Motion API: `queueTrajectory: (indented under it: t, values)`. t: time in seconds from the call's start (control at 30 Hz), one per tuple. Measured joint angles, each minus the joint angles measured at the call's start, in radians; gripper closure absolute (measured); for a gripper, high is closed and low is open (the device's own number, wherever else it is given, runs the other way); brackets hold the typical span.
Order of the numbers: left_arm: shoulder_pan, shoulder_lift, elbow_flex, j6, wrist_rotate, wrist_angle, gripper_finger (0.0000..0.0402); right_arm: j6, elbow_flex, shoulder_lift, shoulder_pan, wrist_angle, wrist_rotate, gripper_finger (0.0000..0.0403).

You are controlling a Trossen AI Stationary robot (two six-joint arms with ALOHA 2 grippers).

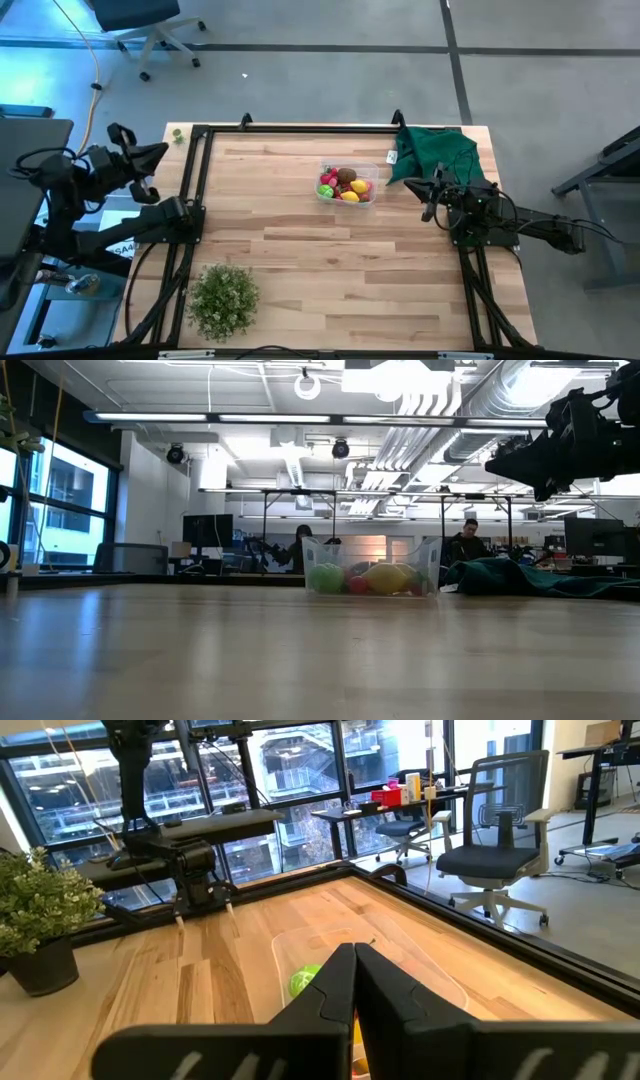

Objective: Pick and placing Produce into tupperware
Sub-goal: Return to Home Position

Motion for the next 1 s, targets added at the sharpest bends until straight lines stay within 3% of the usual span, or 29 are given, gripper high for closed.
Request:
queueTrajectory:
  t: [0.3, 0.53, 0.83, 1.0]
  values:
    - [0.000, -0.056, -0.005, -0.005, -0.020, -0.052, 0.0399, 0.000, 0.000, 0.000, 0.000, 0.000, 0.000, 0.0403]
    - [0.000, -0.092, -0.094, -0.027, -0.039, -0.013, 0.0399, 0.000, 0.000, 0.000, 0.000, 0.000, 0.000, 0.0403]
    - [0.000, -0.085, -0.419, -0.076, 0.094, 0.506, 0.0399, 0.000, 0.000, 0.000, 0.000, 0.000, -0.002, 0.0403]
    - [0.000, -0.083, -0.612, -0.113, 0.097, 0.607, 0.0399, 0.000, 0.000, 0.000, 0.000, 0.000, -0.002, 0.0403]
